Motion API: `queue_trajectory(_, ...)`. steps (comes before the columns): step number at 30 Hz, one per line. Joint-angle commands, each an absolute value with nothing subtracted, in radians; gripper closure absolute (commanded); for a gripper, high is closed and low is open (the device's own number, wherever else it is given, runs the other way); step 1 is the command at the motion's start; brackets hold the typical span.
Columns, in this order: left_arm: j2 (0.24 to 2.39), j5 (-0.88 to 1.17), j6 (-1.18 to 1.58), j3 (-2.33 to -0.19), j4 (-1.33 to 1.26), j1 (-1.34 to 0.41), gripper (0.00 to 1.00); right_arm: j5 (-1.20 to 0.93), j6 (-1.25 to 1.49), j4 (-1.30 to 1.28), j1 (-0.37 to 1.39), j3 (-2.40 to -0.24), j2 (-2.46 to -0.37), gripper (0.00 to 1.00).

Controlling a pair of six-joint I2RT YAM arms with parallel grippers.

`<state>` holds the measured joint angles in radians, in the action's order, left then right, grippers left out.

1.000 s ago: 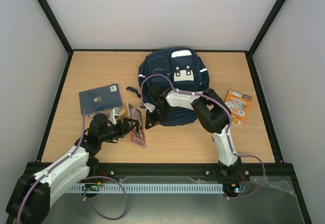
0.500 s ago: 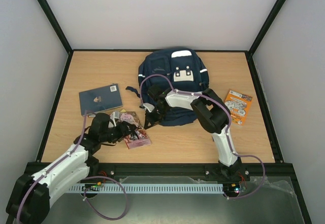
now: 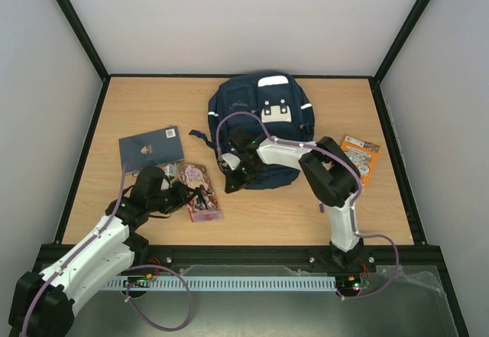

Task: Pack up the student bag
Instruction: Pick up the book from the center of the board.

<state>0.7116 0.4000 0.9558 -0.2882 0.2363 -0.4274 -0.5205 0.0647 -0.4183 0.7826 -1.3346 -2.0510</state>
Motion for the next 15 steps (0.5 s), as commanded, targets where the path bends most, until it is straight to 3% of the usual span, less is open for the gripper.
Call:
queue_trajectory(1, 0.723, 0.376, 0.916, -0.406, 0.356, -0.431, 0.91, -0.404, 0.041, -0.509, 0.696, -1.274, -1.892, 0.85)
queue_trajectory(3, 0.744, 0.374, 0.919, -0.467, 0.419, -0.431, 0.97, -0.411, 0.022, -0.515, 0.65, -1.255, -1.796, 0.78)
queue_trajectory(6, 0.792, 0.429, 0.9, -0.568, 0.475, -0.437, 0.98, -0.425, -0.017, -0.506, 0.564, -1.208, -1.644, 0.65)
queue_trajectory(12, 0.888, 0.455, 0.754, -0.805, 0.516, -0.443, 0.98, -0.537, -0.024, -0.493, 0.341, -1.134, -1.381, 0.31)
queue_trajectory(15, 0.918, 0.532, 0.704, -0.846, 0.385, -0.445, 0.98, -0.564, -0.009, -0.457, 0.287, -1.087, -1.265, 0.06)
